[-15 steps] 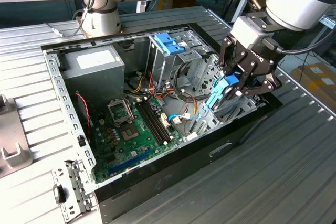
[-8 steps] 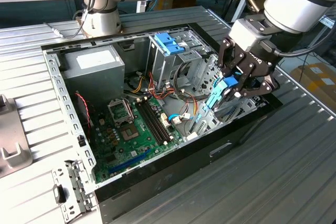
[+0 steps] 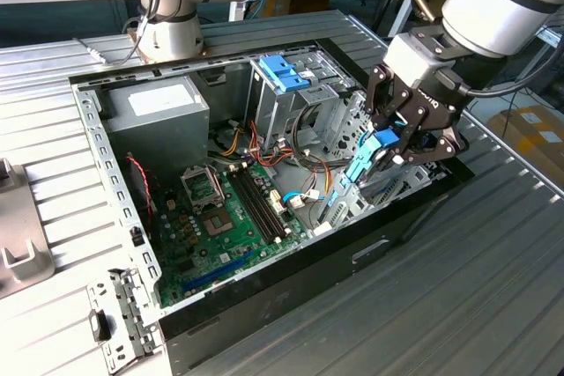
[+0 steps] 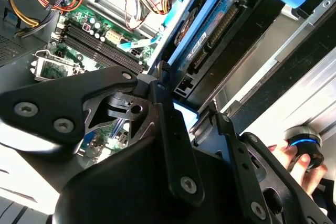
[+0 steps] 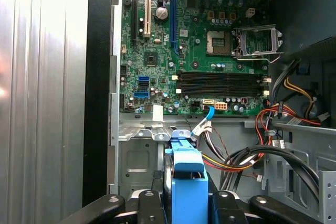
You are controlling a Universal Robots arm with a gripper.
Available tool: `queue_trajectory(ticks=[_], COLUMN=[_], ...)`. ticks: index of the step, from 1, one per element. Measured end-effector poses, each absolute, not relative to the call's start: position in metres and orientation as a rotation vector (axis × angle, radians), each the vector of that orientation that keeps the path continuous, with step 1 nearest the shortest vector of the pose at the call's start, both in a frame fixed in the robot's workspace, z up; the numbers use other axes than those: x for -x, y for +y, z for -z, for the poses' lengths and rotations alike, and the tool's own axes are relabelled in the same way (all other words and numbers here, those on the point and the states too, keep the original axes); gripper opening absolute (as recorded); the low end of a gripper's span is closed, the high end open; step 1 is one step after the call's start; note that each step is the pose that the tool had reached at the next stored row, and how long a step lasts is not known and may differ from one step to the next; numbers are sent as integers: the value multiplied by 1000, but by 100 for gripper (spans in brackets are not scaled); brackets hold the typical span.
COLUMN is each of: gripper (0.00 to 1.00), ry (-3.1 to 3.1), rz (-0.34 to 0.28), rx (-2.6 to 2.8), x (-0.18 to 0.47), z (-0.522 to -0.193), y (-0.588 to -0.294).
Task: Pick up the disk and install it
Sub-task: 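Insert the disk into the insertion slot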
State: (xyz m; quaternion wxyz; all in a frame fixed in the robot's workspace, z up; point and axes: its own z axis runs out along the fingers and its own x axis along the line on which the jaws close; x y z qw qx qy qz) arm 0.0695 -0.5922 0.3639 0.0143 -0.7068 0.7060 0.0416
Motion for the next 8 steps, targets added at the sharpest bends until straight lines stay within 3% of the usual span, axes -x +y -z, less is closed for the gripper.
queue_trajectory(ticks=[8], gripper=[38], ry=[2196], rz=[-132], rx=[2199], x=[-70], z=[-362], y=[-592])
